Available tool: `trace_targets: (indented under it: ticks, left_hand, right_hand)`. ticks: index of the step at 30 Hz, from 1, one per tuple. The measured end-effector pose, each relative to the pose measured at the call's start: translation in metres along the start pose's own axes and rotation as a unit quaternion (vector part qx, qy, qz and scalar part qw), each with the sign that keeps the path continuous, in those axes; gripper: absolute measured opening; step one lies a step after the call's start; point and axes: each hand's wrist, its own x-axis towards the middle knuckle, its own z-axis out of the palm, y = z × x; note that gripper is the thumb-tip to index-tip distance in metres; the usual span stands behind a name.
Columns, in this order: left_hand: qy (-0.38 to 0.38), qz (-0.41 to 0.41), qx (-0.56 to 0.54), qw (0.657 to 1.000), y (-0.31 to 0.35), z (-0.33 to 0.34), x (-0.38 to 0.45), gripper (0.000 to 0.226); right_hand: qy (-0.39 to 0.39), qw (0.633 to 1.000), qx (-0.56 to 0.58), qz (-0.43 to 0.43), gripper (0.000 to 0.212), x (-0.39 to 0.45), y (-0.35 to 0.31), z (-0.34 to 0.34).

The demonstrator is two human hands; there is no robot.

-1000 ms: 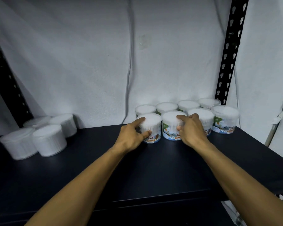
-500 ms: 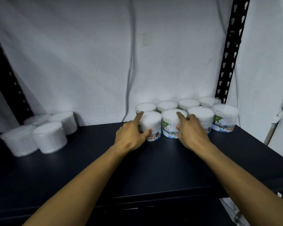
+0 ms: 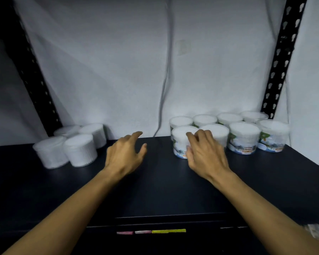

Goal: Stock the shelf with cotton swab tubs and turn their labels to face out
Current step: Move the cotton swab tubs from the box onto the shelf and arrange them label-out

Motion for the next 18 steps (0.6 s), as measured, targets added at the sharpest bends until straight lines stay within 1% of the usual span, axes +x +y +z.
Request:
trace_targets:
  ticks: [2, 5, 9, 13, 16, 18]
  left_hand:
    - [0.018, -0.026, 0.015, 0.999, -0.036, -0.019, -0.007, 0.048]
    - [0.041, -0.065, 0.044, 0.996, -0.094, -0.046, -0.014, 0.047]
    - [0.004, -0.109, 0.086, 0.99, -0.162, -0.07, -0.02, 0.054]
    - [-0.034, -0.131, 0.108, 0.985, -0.215, -0.077, -0.02, 0.07]
    - [-0.072, -0.135, 0.093, 0.984, -0.239, -0.077, -0.016, 0.074]
    - [-0.094, -0.13, 0.086, 0.983, -0.248, -0.074, -0.013, 0.072]
  right_hand:
    - [0.004, 0.996, 0.077, -0.041, 0.03, 0.01, -0.036, 0.003]
    - [-0.022, 0.984, 0.162, -0.072, 0.036, 0.026, -0.095, 0.012]
    - [-0.069, 0.962, 0.248, -0.094, 0.044, 0.049, -0.167, 0.024]
    - [-0.108, 0.952, 0.257, -0.129, 0.05, 0.071, -0.223, 0.035]
    - [-0.128, 0.948, 0.244, -0.161, 0.058, 0.085, -0.252, 0.044]
    - [-0.144, 0.944, 0.241, -0.171, 0.058, 0.093, -0.265, 0.053]
